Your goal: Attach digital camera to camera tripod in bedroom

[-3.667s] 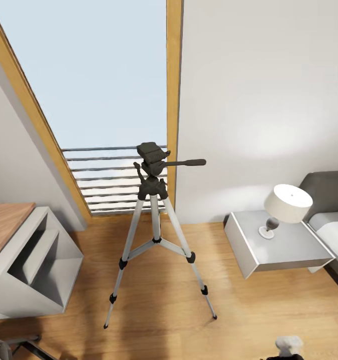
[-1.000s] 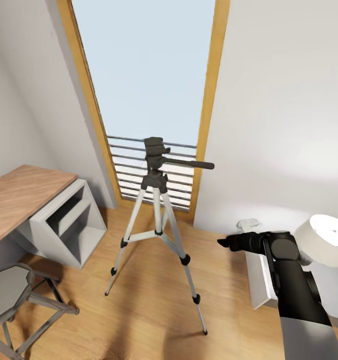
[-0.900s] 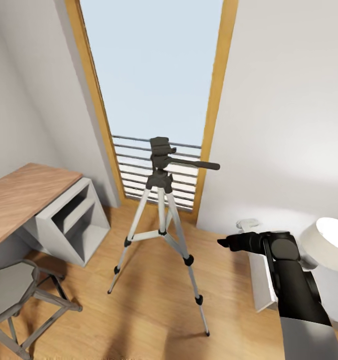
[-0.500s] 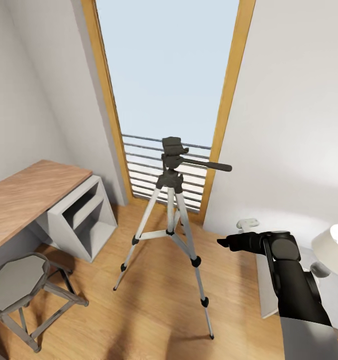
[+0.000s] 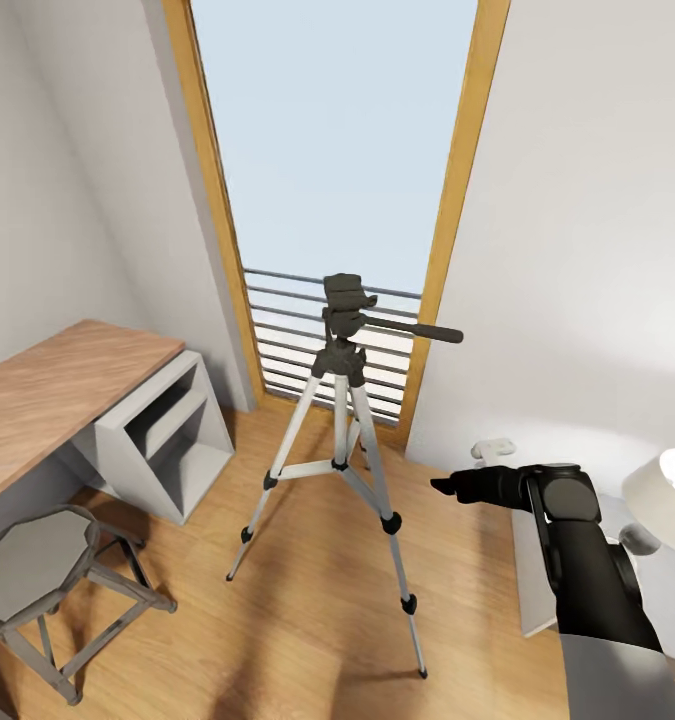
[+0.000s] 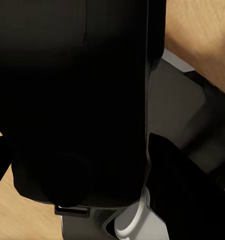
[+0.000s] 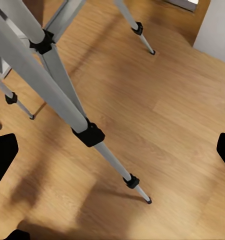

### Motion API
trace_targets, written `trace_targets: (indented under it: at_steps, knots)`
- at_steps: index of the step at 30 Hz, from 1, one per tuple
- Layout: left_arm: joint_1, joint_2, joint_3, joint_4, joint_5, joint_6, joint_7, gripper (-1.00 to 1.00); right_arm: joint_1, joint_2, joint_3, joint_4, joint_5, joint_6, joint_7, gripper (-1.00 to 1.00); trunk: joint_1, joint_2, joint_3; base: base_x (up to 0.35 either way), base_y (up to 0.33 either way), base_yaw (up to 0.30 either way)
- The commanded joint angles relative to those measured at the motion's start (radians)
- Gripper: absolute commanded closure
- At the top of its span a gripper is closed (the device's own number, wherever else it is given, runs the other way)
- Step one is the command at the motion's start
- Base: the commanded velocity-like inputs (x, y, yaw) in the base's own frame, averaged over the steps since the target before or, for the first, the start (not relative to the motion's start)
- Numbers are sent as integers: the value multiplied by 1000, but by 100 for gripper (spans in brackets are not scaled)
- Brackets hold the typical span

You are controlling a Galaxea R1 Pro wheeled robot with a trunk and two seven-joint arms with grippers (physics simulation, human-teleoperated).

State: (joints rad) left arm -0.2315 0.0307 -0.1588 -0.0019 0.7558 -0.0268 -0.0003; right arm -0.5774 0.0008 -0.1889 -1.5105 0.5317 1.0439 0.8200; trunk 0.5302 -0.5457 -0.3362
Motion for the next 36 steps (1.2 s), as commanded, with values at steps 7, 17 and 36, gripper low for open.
trace_targets:
  at_steps: [7, 17, 36]
  knots:
    - [0, 0, -8, 0, 7, -1, -3, 100, -1, 0, 6, -9, -1, 3, 13, -100, 0, -1, -1, 0, 0, 0]
    - [0, 0, -8, 0, 7, -1, -5, 100, -1, 16, 52, -12, -34, 3, 117, -100, 0, -1, -1, 0, 0, 0]
    - [-1, 0, -8, 0, 7, -1, -7, 100, -1, 37, 113, -19, -67, -108, 350, -100, 0, -1, -1, 0, 0, 0]
